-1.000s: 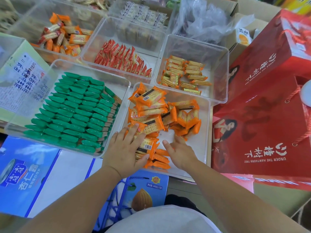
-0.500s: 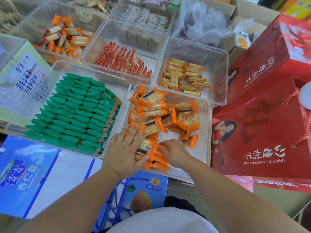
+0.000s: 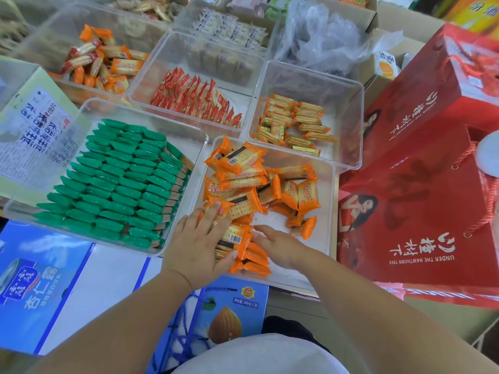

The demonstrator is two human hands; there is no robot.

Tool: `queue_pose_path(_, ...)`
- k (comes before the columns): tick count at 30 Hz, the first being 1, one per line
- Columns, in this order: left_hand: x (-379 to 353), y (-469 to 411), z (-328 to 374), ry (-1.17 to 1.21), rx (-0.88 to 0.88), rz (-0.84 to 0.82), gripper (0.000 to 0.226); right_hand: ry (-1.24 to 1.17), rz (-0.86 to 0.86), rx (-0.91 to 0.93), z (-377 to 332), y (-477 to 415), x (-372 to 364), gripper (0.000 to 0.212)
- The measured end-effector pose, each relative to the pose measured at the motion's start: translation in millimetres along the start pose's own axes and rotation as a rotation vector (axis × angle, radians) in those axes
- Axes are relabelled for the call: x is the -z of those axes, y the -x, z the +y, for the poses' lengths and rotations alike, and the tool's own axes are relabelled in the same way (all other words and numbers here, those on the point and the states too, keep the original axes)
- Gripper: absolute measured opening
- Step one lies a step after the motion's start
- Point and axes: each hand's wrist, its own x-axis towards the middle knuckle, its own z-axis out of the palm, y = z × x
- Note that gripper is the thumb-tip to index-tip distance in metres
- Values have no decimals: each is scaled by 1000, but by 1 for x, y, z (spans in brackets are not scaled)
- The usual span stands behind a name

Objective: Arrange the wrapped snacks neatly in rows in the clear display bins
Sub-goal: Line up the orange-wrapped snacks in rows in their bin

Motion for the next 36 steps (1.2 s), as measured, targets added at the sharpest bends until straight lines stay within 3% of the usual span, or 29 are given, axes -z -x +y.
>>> queue_pose_path(4,0,0,0,-3,-9,4,70,143,189,93,4,6,31,46)
queue_pose_path(7,0,0,-1,8,-12,11,69,649,373,161,12,13,56,29)
queue_pose_path(9,-1,0,-1,6,-13,15,69,995,354,110,18,18,62,24)
queue_pose_path(12,-1,0,-1,2,-16,13,70,1137,301,102,28,22,57,37)
queue_pose_path(16,-3,0,-2,-7,-10,10,70,1112,309,120,25,18,53,37)
queue_pose_path(20,-4,0,-2,-10,-11,16,70,976,349,92,13,23,55,21)
queue_pose_path(26,-4,0,-2,-11,-8,19,70,363,455,135,-2,19,44,32)
queue_pose_path(36,-3,0,-1,-10,-9,12,71,141,146,145,-7,-7,19,38)
